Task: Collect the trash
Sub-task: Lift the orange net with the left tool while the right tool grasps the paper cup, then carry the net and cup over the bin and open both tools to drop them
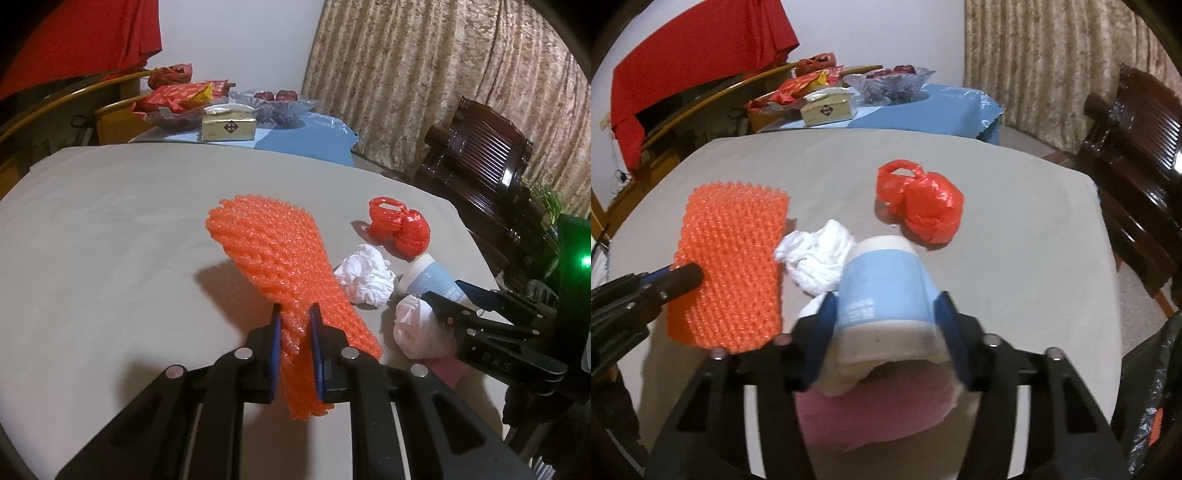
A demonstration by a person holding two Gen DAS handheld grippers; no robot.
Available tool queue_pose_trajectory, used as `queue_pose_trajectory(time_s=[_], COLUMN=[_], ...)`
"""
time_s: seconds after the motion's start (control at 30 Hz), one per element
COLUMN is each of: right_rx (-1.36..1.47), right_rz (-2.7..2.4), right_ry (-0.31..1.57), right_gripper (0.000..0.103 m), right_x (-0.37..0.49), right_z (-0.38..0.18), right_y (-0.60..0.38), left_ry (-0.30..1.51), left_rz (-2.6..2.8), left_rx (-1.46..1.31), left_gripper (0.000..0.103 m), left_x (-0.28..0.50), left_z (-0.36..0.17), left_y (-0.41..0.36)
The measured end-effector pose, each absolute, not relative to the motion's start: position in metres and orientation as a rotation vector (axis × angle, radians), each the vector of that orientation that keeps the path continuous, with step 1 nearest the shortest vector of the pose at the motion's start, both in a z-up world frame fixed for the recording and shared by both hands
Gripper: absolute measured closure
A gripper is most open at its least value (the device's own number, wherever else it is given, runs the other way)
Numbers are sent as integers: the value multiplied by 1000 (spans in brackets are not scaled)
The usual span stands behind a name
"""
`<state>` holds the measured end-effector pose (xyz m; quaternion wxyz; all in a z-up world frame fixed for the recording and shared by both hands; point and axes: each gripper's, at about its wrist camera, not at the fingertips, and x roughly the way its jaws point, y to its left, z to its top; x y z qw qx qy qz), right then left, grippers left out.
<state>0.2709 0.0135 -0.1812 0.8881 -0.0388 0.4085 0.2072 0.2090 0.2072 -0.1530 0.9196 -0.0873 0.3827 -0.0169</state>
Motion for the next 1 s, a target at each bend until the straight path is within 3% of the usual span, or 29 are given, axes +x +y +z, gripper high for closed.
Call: queue_pose_trajectory(time_s=[0.2,1.0], right_rx=[-41,-3], right_rz=[448,403], right_ry=[814,662], right_gripper=[65,65], right_x=[261,197], right_z=[-161,-82], right_y=[5,-45], left_ry=[775,690], left_rz=[-37,-105], left_rx=[-175,-138], left_gripper=[89,89], left_x=[203,165], left_z=[-146,-87], left_y=[206,165])
